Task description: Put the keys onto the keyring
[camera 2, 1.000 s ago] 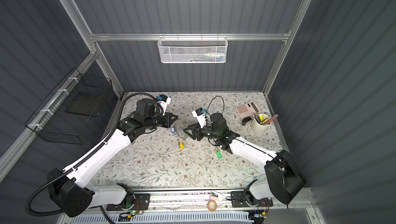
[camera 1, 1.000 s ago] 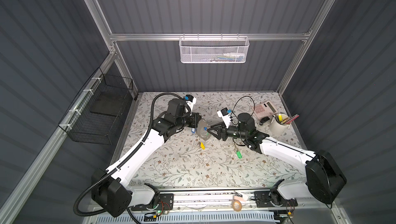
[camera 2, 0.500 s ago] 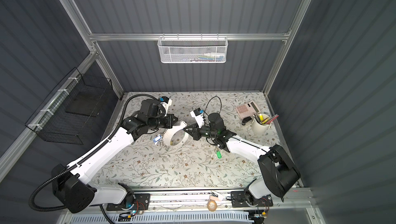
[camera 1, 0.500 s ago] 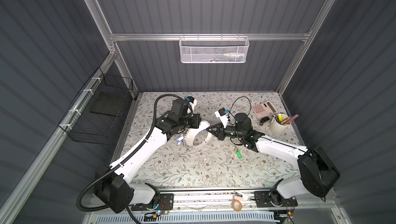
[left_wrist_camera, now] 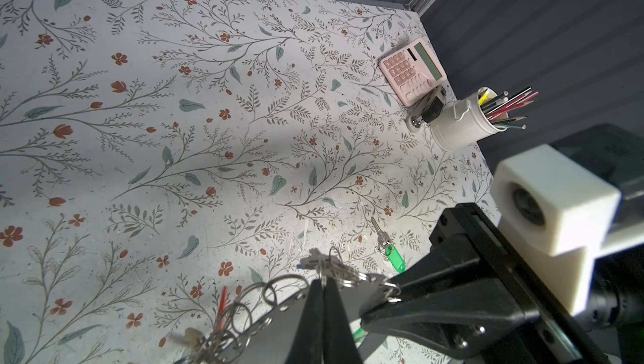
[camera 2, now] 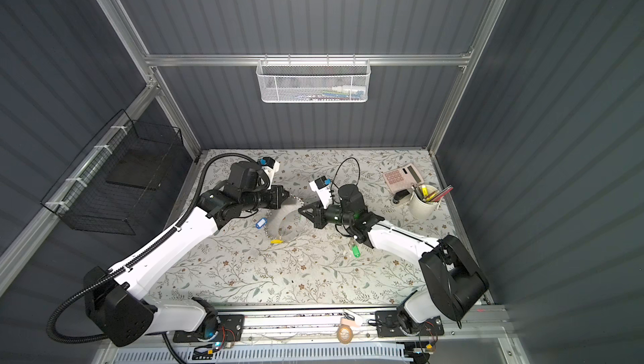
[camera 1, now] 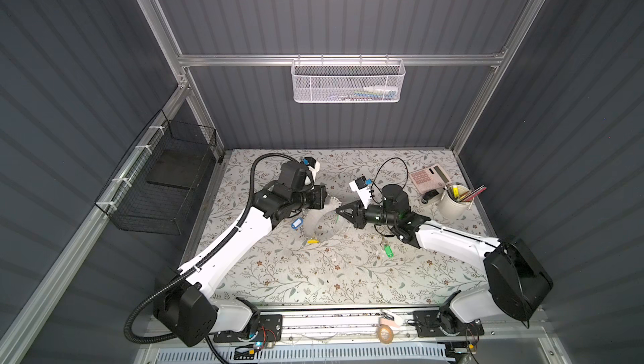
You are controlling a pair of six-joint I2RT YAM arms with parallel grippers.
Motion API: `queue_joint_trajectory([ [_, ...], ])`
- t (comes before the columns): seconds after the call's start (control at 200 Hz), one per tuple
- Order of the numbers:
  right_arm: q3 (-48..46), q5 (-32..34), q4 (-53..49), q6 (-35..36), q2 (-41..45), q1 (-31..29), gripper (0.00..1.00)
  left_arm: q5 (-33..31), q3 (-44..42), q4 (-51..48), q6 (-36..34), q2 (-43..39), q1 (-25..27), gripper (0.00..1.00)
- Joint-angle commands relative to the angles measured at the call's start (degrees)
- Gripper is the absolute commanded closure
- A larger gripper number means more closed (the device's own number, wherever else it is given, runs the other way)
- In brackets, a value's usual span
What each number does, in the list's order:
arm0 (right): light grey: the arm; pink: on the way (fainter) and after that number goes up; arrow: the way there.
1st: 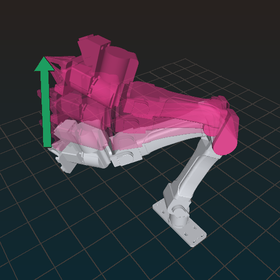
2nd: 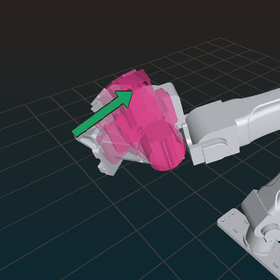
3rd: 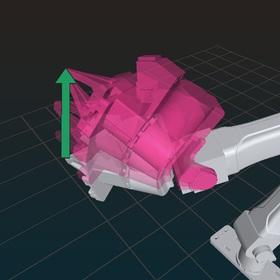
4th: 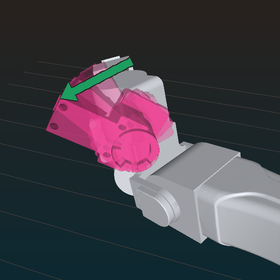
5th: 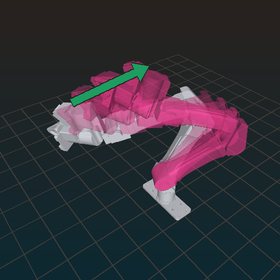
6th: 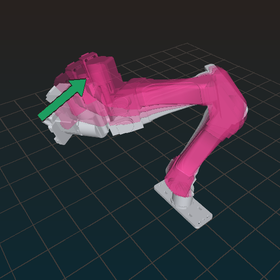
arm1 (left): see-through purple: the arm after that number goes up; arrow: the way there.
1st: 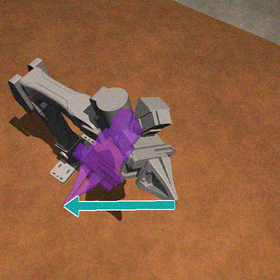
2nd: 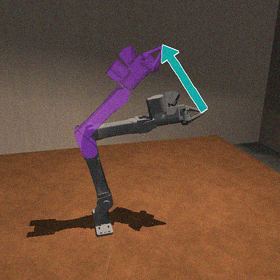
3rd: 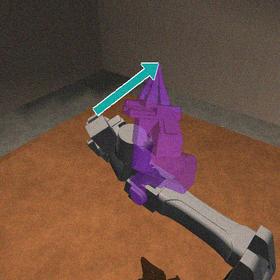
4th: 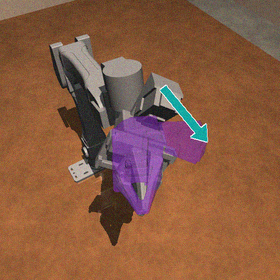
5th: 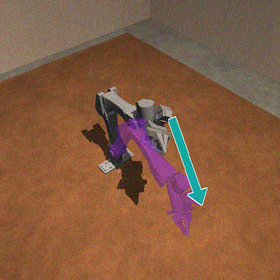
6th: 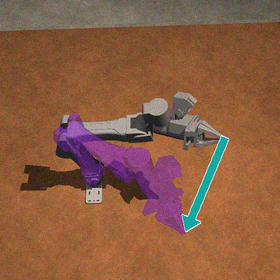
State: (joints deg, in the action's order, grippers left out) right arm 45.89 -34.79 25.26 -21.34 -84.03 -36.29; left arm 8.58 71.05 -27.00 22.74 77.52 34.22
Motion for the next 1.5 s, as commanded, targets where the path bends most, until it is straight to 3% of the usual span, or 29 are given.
queue_joint_trajectory([
  [0.0,-0.7,-1.9,0.9,0.9,1.6,-0.6,1.0,-0.8,1.5,1.1,-2.3,-0.6,0.3,1.0],
  [0.41,0.6,3.9,-3.8,4.5,1.4,-0.7,1.0,-0.2,3.4,-3.6,-6.0,0.7,1.0,1.0],
  [0.685,0.2,7.4,-5.6,7.2,1.1,-0.9,1.0,1.7,9.3,-10.5,-7.8,3.7,1.0,1.0],
  [0.83,-0.5,10.3,-6.8,10.6,1.6,-2.0,1.0,5.6,16.8,-16.1,-8.9,7.3,1.0,1.0],
  [1.126,-4.9,17.8,-3.1,14.3,2.5,-2.5,1.0,8.5,23.6,-24.4,-13.1,11.8,1.0,1.0],
  [1.496,-9.7,26.4,1.6,12.8,3.0,-2.1,0.57,11.4,28.7,-29.7,-21.2,16.6,1.0,1.0],
])
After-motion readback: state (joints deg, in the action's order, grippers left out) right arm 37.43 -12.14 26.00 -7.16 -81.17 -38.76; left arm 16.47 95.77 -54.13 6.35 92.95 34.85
